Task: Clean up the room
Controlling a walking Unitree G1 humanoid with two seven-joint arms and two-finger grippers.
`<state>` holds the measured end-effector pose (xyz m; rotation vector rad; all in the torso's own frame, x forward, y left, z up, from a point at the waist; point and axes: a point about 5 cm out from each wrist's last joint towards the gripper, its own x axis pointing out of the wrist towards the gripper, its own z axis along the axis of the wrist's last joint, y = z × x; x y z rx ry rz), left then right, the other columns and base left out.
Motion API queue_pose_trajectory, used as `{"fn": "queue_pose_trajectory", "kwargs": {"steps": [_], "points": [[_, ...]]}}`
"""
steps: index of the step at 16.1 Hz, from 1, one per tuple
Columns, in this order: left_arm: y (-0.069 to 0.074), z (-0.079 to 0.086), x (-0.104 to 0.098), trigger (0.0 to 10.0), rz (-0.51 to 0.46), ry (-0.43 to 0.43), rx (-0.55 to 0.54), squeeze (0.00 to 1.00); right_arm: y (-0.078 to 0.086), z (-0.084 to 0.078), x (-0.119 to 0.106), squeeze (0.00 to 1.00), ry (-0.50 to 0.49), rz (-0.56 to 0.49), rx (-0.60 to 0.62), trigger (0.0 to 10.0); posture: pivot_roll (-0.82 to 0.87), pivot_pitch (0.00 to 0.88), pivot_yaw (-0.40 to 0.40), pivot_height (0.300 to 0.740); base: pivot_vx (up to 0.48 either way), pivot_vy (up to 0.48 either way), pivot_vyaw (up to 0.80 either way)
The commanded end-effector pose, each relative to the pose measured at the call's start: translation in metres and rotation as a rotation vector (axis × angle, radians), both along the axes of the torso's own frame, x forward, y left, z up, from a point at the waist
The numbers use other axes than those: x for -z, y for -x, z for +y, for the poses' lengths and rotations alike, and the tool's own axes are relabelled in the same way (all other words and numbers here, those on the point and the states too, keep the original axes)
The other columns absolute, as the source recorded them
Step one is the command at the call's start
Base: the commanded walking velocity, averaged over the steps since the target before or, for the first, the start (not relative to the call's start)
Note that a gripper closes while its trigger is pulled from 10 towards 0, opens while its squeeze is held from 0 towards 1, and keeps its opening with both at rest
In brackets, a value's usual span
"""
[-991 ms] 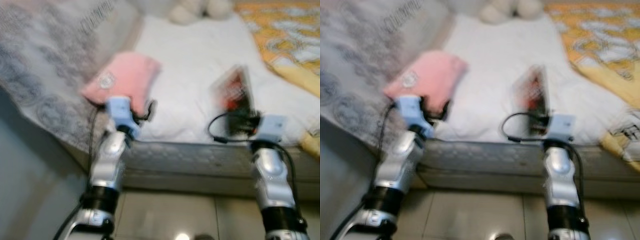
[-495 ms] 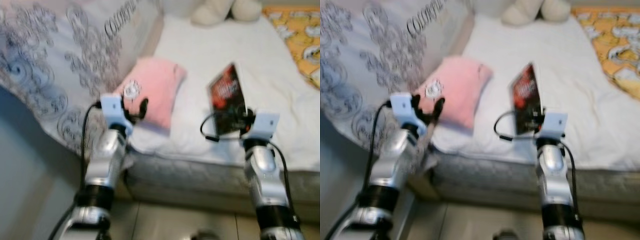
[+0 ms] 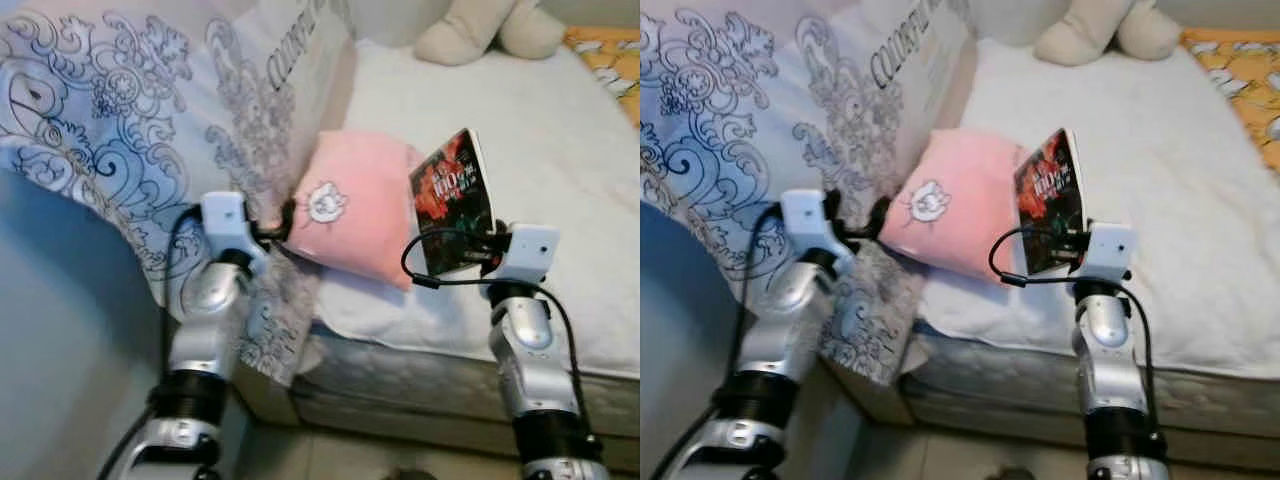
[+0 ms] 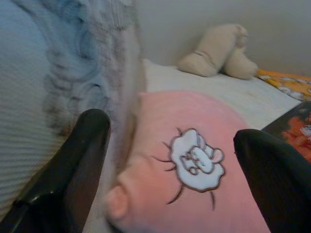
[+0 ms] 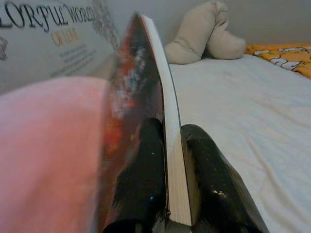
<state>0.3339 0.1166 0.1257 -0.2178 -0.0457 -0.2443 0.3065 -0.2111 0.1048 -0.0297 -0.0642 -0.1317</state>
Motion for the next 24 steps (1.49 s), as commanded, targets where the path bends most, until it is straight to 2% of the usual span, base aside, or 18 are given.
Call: {"fn": "queue_pose_trajectory", "kwargs": {"steps": [1, 4, 8, 11, 13, 16, 20, 21, 24], "points": [[-0.002, 0.002, -0.005, 10.0, -0.012, -0.004, 0.002, 0.0, -0.004, -0.008, -0.008, 0.0, -0.01, -0.029, 0.038, 0.0, -0.1, 0.015, 0.091, 0.74, 0.0, 0.0, 0.0], [-0.004, 0.004, -0.009, 10.0, -0.022, 0.002, 0.024, 0.0, -0.014, -0.014, -0.019, 0.0, 0.005, -0.058, 0.042, 0.0, -0.09, 0.017, 0.089, 0.74, 0.0, 0.0, 0.0], [-0.002, -0.001, -0.008, 10.0, -0.02, -0.003, 0.019, 0.0, -0.015, -0.014, -0.022, 0.0, 0.006, -0.076, 0.046, 0.0, -0.09, 0.016, 0.087, 0.74, 0.0, 0.0, 0.0], [-0.001, -0.003, -0.009, 10.0, -0.022, 0.012, 0.011, 0.0, -0.013, -0.011, -0.02, 0.0, 0.004, -0.076, 0.044, 0.0, -0.09, 0.017, 0.088, 0.74, 0.38, -0.287, 0.0], [-0.004, 0.0, -0.008, 10.0, -0.011, 0.014, -0.039, 0.0, -0.013, -0.01, -0.02, 0.0, 0.001, -0.077, 0.041, 0.0, -0.1, 0.017, 0.092, 0.74, 0.441, 0.0, 0.0], [-0.006, -0.001, -0.006, 10.0, 0.004, 0.014, -0.058, 0.0, -0.013, -0.011, -0.021, 0.0, 0.0, -0.082, 0.045, 0.0, -0.11, 0.019, 0.094, 0.74, 0.472, 0.0, 0.0], [-0.001, -0.015, -0.008, 10.0, -0.016, 0.017, 0.011, 0.0, -0.01, -0.012, -0.019, 0.0, -0.016, -0.085, 0.058, 0.0, -0.12, 0.02, 0.094, 0.74, 0.472, 0.0, 0.0], [0.001, -0.02, -0.01, 10.0, -0.036, 0.017, 0.035, 0.0, -0.012, -0.01, -0.021, 0.0, -0.019, -0.087, 0.053, 0.0, -0.11, 0.024, 0.092, 0.74, 0.0, 0.0, 0.0], [0.001, -0.016, -0.009, 10.0, -0.026, 0.019, 0.026, 0.0, -0.026, -0.007, -0.026, 0.0, -0.074, -0.083, 0.033, 0.0, -0.1, 0.036, 0.095, 0.74, 0.0, 0.0, 0.0]]}}
